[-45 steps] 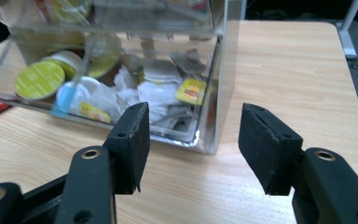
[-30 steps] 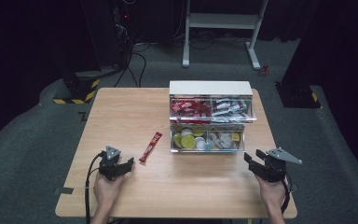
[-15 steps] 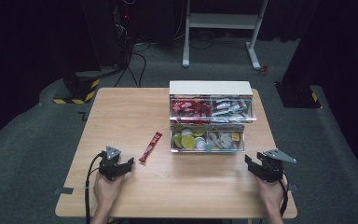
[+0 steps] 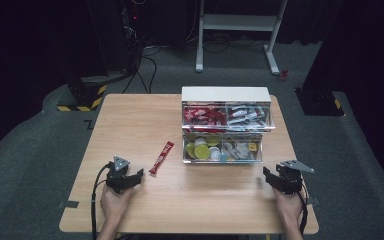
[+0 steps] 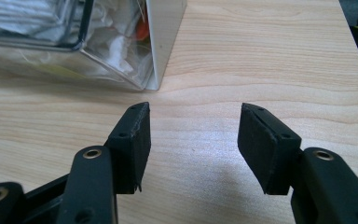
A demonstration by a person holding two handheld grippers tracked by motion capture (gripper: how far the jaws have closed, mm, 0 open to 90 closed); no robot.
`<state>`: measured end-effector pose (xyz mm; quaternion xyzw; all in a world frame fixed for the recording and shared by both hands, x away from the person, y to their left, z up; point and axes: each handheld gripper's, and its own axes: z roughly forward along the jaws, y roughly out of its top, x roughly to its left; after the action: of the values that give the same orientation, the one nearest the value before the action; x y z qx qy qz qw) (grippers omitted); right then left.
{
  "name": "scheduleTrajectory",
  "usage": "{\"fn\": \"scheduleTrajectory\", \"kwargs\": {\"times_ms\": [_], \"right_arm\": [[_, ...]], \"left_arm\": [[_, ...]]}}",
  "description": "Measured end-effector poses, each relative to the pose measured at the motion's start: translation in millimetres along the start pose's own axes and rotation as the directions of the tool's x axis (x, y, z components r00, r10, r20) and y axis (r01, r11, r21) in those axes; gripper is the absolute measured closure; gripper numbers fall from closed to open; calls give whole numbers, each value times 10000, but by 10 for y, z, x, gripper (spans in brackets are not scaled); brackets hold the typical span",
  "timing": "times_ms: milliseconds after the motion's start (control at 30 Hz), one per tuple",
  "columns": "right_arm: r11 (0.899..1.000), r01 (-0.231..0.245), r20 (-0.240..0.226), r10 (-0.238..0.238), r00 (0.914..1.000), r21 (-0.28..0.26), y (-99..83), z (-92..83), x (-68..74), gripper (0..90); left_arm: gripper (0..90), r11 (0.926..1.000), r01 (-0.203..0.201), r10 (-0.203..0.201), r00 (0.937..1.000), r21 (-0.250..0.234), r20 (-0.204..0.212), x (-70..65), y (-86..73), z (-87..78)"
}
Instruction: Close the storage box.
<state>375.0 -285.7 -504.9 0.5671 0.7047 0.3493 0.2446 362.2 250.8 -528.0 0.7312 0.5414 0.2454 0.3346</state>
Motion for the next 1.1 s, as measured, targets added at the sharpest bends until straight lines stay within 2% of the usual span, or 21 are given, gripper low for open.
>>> {"fn": "scheduleTrajectory", "kwargs": {"times_ms": [467, 533, 700, 833, 1100], "right_arm": [[9986, 236, 230, -247, 9994, 481, -66, 147, 37, 436], [9984, 134, 225, -147, 9996, 555, -77, 161, 45, 432], [9988, 138, 216, -148, 9997, 475, -84, 165, 43, 419], [9970, 530, 395, -553, 9977, 567, -84, 175, 65, 387], [9972, 448, 462, -476, 9978, 602, -88, 174, 73, 355]], "left_arm": [[337, 10000, 6, -6, 10000, 4, -2, -1, 0, 0], [337, 10000, 5, -5, 10000, -3, -8, -1, 0, 0], [337, 10000, 15, -15, 10000, 5, -6, -2, -1, -1], [335, 10000, 17, -17, 10000, 30, 0, -3, -3, -5], [329, 10000, 28, -28, 10000, 13, 28, -3, -4, -4]]}}
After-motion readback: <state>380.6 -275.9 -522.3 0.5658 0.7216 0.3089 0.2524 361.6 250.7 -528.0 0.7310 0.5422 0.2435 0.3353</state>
